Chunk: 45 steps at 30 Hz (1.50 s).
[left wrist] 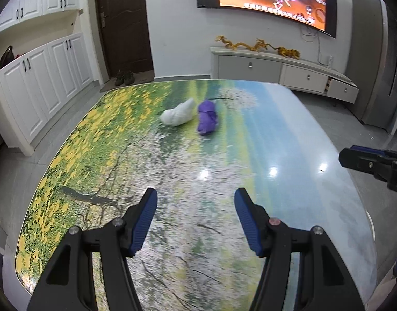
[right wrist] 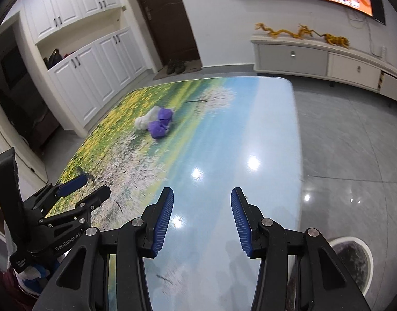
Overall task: Collect trash
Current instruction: 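Move both open tools back toward the white and purple bags, then grasp the white plastic bag with the left tool while the right tool grasps the purple bag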
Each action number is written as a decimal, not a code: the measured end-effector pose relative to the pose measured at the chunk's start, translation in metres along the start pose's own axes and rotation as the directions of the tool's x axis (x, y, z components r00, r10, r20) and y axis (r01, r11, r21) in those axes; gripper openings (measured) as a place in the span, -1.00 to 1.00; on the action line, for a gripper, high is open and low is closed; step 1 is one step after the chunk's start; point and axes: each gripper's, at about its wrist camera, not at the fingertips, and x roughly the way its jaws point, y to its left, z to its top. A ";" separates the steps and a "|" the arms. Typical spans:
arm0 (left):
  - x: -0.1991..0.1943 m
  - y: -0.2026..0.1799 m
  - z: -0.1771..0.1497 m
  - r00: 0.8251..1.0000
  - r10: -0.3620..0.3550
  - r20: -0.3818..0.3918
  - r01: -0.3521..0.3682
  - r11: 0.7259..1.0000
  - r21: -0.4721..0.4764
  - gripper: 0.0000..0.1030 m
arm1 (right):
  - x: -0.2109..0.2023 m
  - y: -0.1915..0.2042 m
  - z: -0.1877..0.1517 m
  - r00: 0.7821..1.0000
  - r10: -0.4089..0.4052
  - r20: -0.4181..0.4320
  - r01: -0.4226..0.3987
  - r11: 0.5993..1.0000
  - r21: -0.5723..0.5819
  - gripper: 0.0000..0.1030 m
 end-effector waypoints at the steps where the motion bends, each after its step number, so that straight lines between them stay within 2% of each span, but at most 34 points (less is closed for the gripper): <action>1: 0.002 0.003 0.001 1.000 0.004 -0.002 -0.004 1.000 -0.005 0.17 | 0.004 0.003 0.003 1.000 0.005 -0.004 -0.005 1.000 -0.006 -0.11; 12: 0.033 0.047 0.008 0.999 0.023 -0.033 -0.026 0.997 -0.073 0.17 | 0.047 0.028 0.030 0.997 0.060 -0.051 -0.063 0.997 -0.054 -0.11; 18: 0.062 0.090 0.035 1.000 -0.005 -0.026 0.001 0.992 -0.126 0.17 | 0.083 0.038 0.057 0.994 0.092 -0.061 -0.096 0.993 -0.068 -0.05; 22: 0.089 0.099 0.062 0.997 -0.073 -0.020 0.071 0.993 -0.094 0.17 | 0.117 0.040 0.080 0.992 0.109 -0.070 -0.113 0.992 -0.056 -0.03; 27: 0.123 0.088 0.089 0.985 -0.168 -0.025 0.167 0.986 -0.024 0.17 | 0.157 0.041 0.100 0.985 0.148 -0.084 -0.151 0.988 -0.023 -0.03; 36: 0.150 0.072 0.105 0.970 -0.239 -0.045 0.242 0.964 0.106 0.17 | 0.197 0.037 0.116 0.970 0.216 -0.110 -0.215 0.976 0.020 -0.05; 37: 0.153 0.072 0.106 0.968 -0.245 -0.049 0.249 0.962 0.112 0.17 | 0.199 0.036 0.116 0.968 0.226 -0.112 -0.225 0.974 0.025 -0.11; 39: 0.159 0.070 0.110 0.965 -0.255 -0.058 0.260 0.958 0.124 0.17 | 0.201 0.031 0.115 0.962 0.248 -0.113 -0.245 0.969 0.038 -0.44; 45: 0.170 0.057 0.117 0.957 -0.277 -0.088 0.287 0.946 0.150 0.17 | 0.188 0.012 0.111 0.967 0.242 -0.084 -0.238 0.969 0.058 -0.46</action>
